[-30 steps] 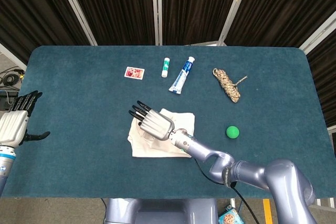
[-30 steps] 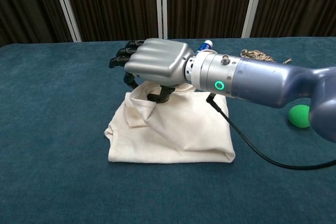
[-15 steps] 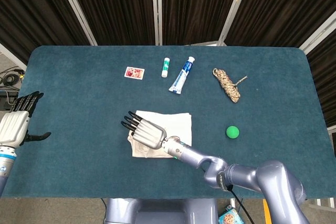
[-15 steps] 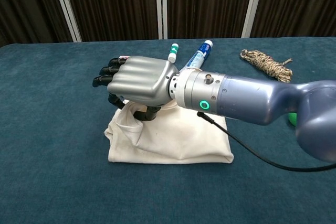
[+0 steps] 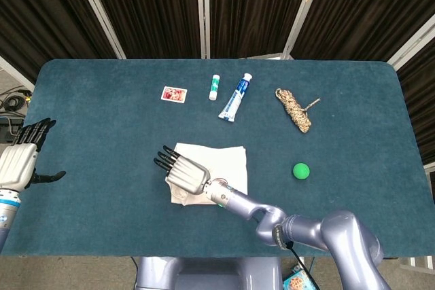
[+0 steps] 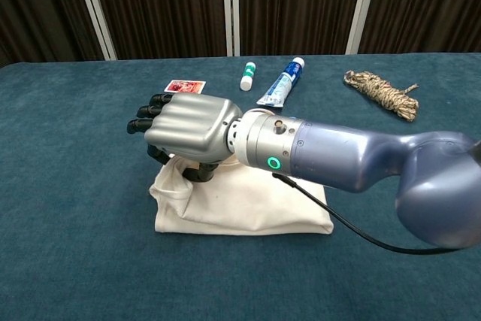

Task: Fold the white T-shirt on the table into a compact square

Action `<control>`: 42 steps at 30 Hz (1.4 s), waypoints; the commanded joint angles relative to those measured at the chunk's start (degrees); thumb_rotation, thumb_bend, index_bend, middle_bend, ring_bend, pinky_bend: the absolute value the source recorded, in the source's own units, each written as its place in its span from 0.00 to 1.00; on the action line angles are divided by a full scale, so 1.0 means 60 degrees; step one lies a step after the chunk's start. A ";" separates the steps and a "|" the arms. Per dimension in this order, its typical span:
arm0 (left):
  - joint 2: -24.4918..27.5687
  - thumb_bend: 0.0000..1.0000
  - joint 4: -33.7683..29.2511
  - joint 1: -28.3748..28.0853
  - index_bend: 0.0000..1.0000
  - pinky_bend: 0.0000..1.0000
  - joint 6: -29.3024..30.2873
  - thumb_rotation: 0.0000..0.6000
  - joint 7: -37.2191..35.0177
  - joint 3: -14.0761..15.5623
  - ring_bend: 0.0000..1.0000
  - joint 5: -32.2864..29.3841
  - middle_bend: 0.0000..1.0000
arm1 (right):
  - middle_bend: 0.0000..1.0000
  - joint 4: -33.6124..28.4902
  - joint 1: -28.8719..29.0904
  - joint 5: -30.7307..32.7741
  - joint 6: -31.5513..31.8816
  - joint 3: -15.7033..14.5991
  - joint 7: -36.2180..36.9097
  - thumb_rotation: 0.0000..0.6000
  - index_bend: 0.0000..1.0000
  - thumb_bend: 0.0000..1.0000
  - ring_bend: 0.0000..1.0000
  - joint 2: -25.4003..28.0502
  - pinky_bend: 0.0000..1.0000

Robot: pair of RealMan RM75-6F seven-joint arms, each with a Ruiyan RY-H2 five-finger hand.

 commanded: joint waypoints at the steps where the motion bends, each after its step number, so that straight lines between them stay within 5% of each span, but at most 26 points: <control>1: 0.0012 0.00 0.0002 0.0000 0.00 0.00 -0.0008 1.00 -0.0030 -0.0002 0.00 0.0002 0.00 | 0.07 0.0161 0.0036 0.0117 -0.0059 0.0065 -0.0070 1.00 0.70 0.33 0.00 -0.0141 0.00; 2: 0.0017 0.00 0.0004 0.0002 0.00 0.00 -0.0009 1.00 -0.0041 0.0000 0.00 0.0010 0.00 | 0.06 0.0220 0.0043 0.0150 -0.0071 0.0075 -0.0095 1.00 0.65 0.31 0.00 -0.0189 0.00; 7: 0.0019 0.00 0.0028 -0.0008 0.00 0.00 -0.0034 1.00 -0.0083 0.0000 0.00 0.0019 0.00 | 0.00 0.0364 -0.0012 0.0208 0.0036 0.0083 -0.0238 1.00 0.07 0.01 0.00 -0.0280 0.00; 9: 0.0014 0.00 0.0048 -0.0018 0.00 0.00 -0.0062 1.00 -0.0091 0.0006 0.00 0.0017 0.00 | 0.00 0.0317 -0.0068 0.0270 0.0157 0.0150 -0.0204 1.00 0.01 0.00 0.00 -0.0298 0.00; 21: -0.0007 0.00 0.0056 -0.0028 0.00 0.00 -0.0060 1.00 -0.0075 0.0009 0.00 0.0021 0.00 | 0.00 -0.0958 -0.0430 0.0325 0.0885 0.0441 -0.0037 1.00 0.00 0.00 0.00 0.0770 0.00; 31: -0.0009 0.00 0.0008 -0.0021 0.00 0.00 -0.0035 1.00 -0.0033 0.0020 0.00 0.0028 0.00 | 0.00 -0.1980 -0.1221 0.0488 0.0844 -0.0270 -0.0111 1.00 0.00 0.00 0.00 0.1966 0.00; 42: -0.0036 0.00 0.0035 -0.0042 0.00 0.00 -0.0068 1.00 0.0018 0.0019 0.00 -0.0026 0.00 | 0.00 -0.1176 -0.1489 0.0224 0.0913 -0.0744 0.0284 1.00 0.00 0.00 0.00 0.1452 0.00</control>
